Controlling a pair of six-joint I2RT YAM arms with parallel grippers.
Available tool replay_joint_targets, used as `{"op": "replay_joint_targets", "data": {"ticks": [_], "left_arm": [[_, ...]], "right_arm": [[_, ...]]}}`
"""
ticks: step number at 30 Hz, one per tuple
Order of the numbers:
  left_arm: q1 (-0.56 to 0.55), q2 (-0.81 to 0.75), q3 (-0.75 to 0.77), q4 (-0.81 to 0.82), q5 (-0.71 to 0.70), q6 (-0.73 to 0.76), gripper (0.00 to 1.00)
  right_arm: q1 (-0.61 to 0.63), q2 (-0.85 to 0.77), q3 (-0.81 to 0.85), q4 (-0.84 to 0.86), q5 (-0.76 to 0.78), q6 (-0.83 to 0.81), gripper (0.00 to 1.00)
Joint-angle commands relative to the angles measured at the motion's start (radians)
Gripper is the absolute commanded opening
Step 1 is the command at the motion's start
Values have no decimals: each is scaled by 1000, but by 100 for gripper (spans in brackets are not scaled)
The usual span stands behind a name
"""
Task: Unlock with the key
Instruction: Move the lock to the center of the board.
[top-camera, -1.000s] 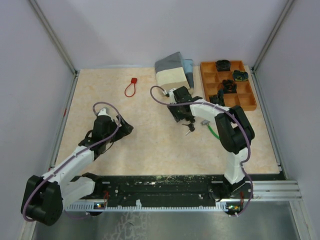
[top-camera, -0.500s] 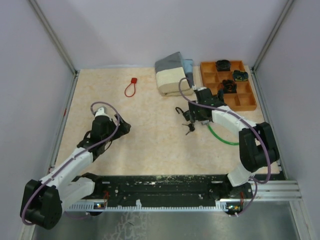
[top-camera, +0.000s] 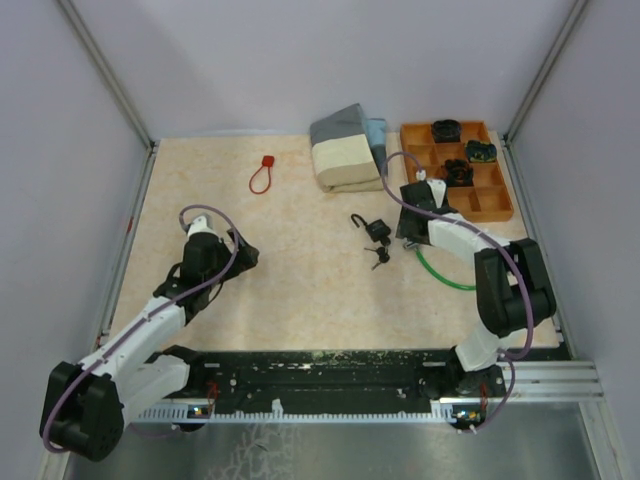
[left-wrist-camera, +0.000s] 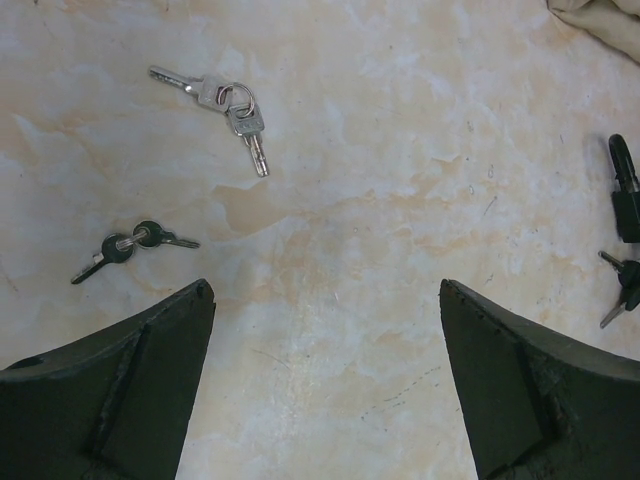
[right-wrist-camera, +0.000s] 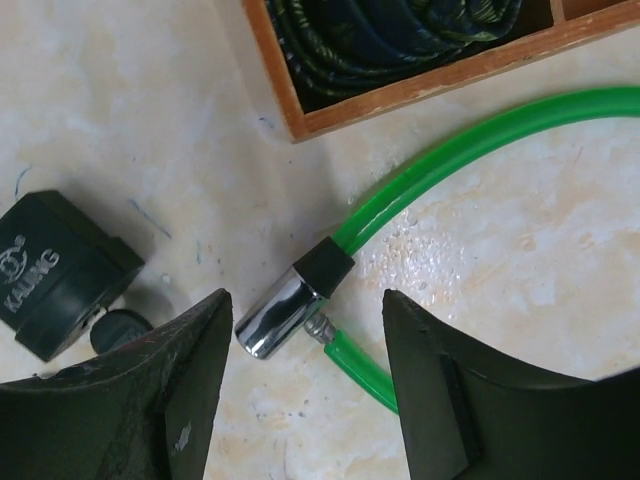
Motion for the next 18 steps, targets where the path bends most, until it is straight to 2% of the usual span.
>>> {"op": "replay_joint_targets", "data": {"ticks": [1, 12, 15, 18], "left_arm": [[-2, 16, 3, 1, -8, 7, 97], [-2, 15, 13, -20, -1, 3, 97], [-2, 3, 9, -19, 4, 1, 97], [-2, 1, 7, -15, 17, 0, 97]], "right_arm": [[-19, 45, 21, 64, 71, 83, 61], [-46, 125, -11, 94, 7, 100, 53], [-46, 88, -55, 84, -2, 108, 47], [-47, 0, -119, 90, -15, 105, 36]]}}
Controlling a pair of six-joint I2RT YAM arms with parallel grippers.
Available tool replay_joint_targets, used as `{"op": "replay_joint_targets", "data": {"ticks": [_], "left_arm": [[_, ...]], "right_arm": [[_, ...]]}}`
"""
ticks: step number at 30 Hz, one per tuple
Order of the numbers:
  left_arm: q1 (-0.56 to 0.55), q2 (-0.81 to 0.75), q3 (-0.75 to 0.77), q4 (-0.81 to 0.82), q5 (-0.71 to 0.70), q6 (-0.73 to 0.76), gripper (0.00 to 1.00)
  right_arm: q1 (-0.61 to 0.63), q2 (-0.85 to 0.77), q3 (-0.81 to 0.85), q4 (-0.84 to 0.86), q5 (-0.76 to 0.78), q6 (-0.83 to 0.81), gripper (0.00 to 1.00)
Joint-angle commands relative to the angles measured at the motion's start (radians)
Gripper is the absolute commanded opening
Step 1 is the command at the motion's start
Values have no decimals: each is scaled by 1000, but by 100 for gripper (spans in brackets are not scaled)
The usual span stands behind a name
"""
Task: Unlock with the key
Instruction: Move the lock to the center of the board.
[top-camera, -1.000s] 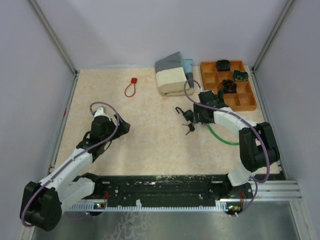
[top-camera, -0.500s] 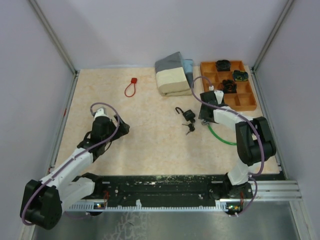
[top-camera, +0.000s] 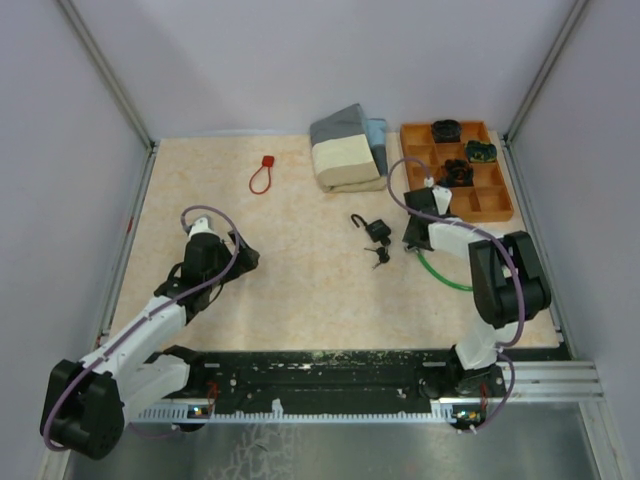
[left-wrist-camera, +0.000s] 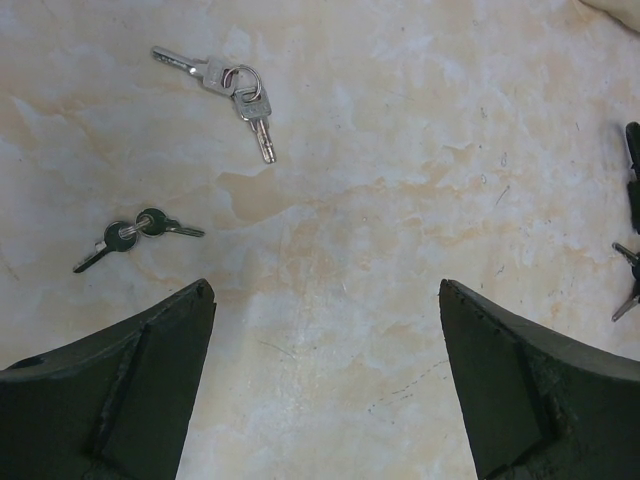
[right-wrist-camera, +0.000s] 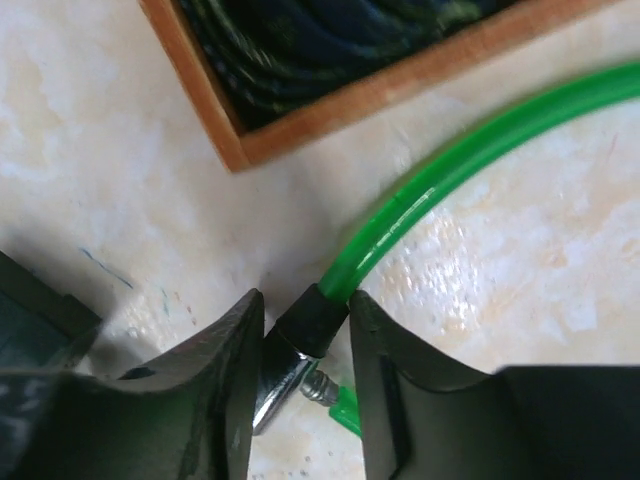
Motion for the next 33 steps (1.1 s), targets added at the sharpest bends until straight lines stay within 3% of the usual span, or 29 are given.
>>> {"op": "replay_joint_targets", "data": {"ticks": [1, 5, 14, 22, 29, 33], "left_arm": [[-1, -15, 6, 4, 19, -1, 97], [-1, -15, 9, 7, 46, -3, 97], [-1, -48, 19, 3, 110, -7, 96], [-1, -82, 12, 5, 126, -26, 97], [-1, -91, -16, 5, 121, -61, 97], [-1, -107, -25, 5, 87, -81, 98]], "right_arm": [[-7, -122, -100, -26, -30, 5, 33], [-1, -222, -167, -32, -61, -6, 17], [185, -510, -270, -116, 9, 32, 0], [466, -718, -269, -140, 140, 20, 0], [713, -657, -203, 15, 235, -130, 0], [812, -564, -167, 137, 216, -211, 0]]}}
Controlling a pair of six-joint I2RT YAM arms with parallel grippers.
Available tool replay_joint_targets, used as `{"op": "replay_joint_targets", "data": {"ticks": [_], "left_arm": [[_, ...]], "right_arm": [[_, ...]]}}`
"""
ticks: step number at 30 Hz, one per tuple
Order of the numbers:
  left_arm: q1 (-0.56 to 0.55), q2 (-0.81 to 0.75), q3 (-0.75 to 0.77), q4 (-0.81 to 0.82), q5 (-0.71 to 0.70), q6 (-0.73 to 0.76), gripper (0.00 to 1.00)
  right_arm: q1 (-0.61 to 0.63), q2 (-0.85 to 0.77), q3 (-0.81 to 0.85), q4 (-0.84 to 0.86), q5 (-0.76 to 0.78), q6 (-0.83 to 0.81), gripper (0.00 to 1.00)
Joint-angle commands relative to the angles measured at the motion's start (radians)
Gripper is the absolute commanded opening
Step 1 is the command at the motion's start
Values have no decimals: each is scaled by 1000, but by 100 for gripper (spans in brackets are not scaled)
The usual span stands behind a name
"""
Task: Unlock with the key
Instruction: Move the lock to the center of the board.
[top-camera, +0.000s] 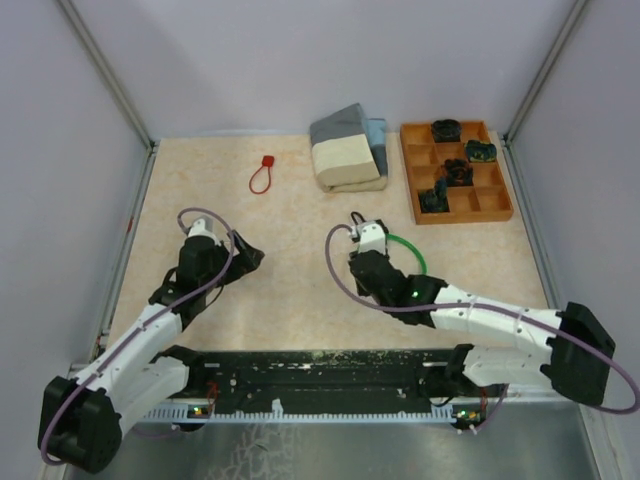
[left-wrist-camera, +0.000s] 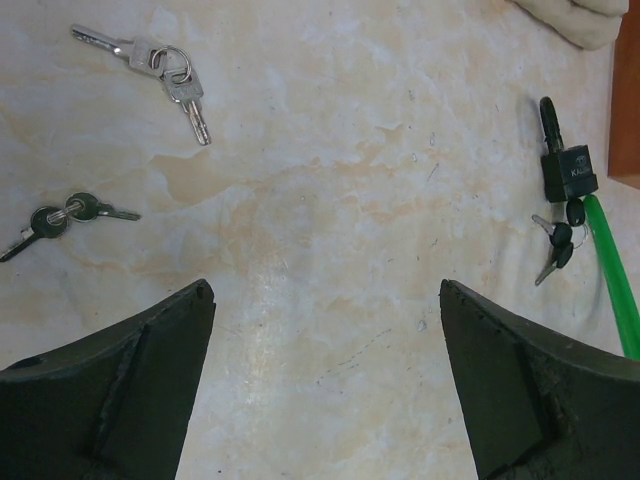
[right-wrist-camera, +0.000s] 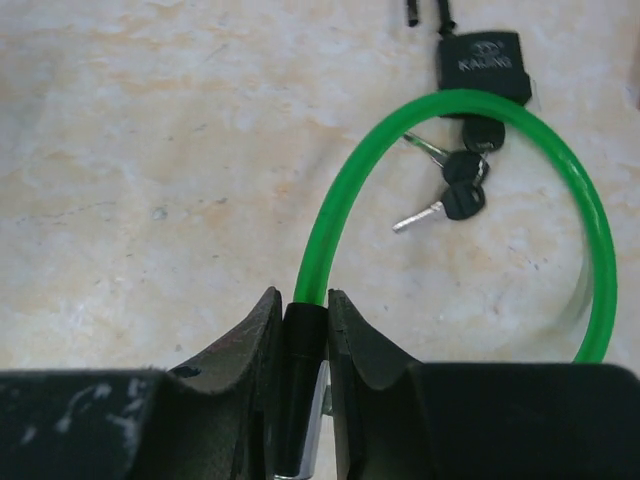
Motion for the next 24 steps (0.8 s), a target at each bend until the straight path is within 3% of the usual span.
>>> {"op": "replay_joint_targets", "data": {"ticks": [1, 6, 11, 14, 17, 21, 24], "left_arm": [[-1, -34, -20, 9, -33, -35, 98], [0, -48, -40, 12, -87, -53, 98], [0, -42, -46, 15, -108, -53, 98], [0, -37, -41, 14, -117, -43, 98], [0, -28, -39, 11, -115, -34, 98], [0, -5, -29, 38, -70, 1, 98], [0, 29, -9, 72, 9, 62, 98]], "right_arm": [[109, 90, 103, 227, 59, -140, 0], [231, 214, 161, 295, 54, -220, 0], [237, 305, 137, 397, -22, -268, 0], [224, 372, 175, 363, 22, -259, 0], [165, 400, 204, 252, 64, -167, 21], [42, 343, 154, 154, 50, -69, 38], [-40, 289, 110, 96, 33, -32, 44]]}}
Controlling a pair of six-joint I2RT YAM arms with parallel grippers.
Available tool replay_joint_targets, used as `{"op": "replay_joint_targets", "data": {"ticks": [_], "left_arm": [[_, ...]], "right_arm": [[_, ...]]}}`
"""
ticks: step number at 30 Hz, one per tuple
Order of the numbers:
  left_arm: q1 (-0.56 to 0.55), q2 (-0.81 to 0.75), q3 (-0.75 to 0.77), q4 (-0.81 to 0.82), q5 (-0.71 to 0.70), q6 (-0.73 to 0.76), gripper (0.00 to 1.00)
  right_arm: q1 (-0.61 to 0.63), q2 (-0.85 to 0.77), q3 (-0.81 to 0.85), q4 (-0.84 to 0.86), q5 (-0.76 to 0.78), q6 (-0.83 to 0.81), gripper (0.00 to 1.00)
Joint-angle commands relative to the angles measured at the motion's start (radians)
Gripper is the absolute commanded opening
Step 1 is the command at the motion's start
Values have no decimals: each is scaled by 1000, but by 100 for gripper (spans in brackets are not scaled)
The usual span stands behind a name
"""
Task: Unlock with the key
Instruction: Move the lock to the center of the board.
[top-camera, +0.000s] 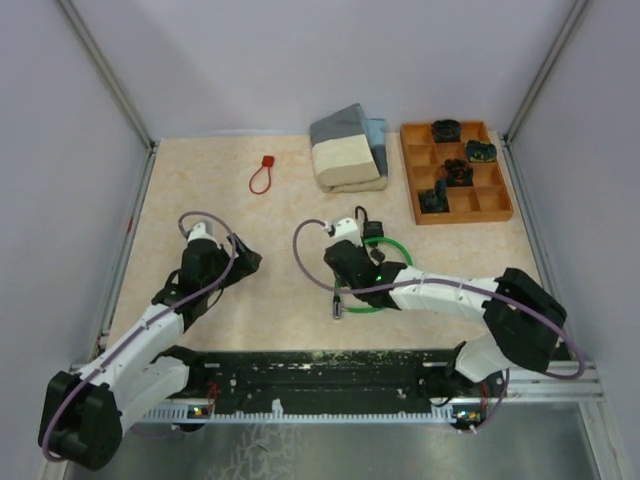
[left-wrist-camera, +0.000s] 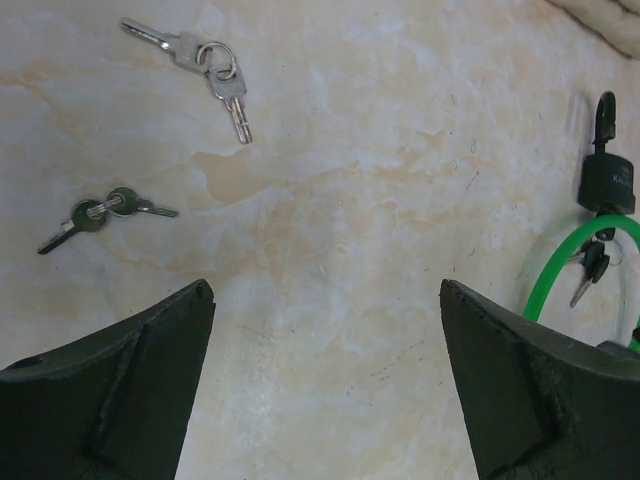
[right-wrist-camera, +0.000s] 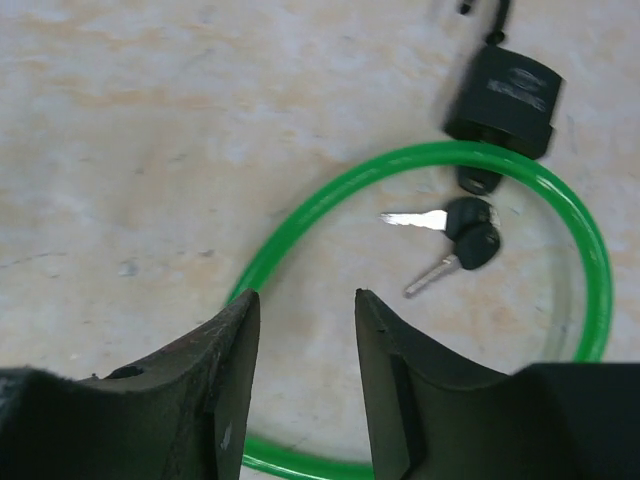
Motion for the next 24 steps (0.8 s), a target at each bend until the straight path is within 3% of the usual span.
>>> {"op": "replay_joint_targets", "data": {"ticks": [1, 8, 11, 17, 24], "left_arm": [[-1, 47, 41, 67, 119, 92, 98], [-29, 203, 100, 171, 367, 112, 97], [-94, 283, 144, 187, 377, 116, 96], [-169, 402, 215, 188, 374, 118, 96], [-221, 484, 257, 188, 377, 110, 96]], "right_arm": [[-119, -115, -43, -122, -1, 106, 44], [-336, -242, -140, -234, -49, 175, 46], [-412, -284, -183, -233, -107, 200, 52], [-512, -225, -218, -189, -189, 215, 53], [-520, -141, -234, -109, -201, 220, 45]]}}
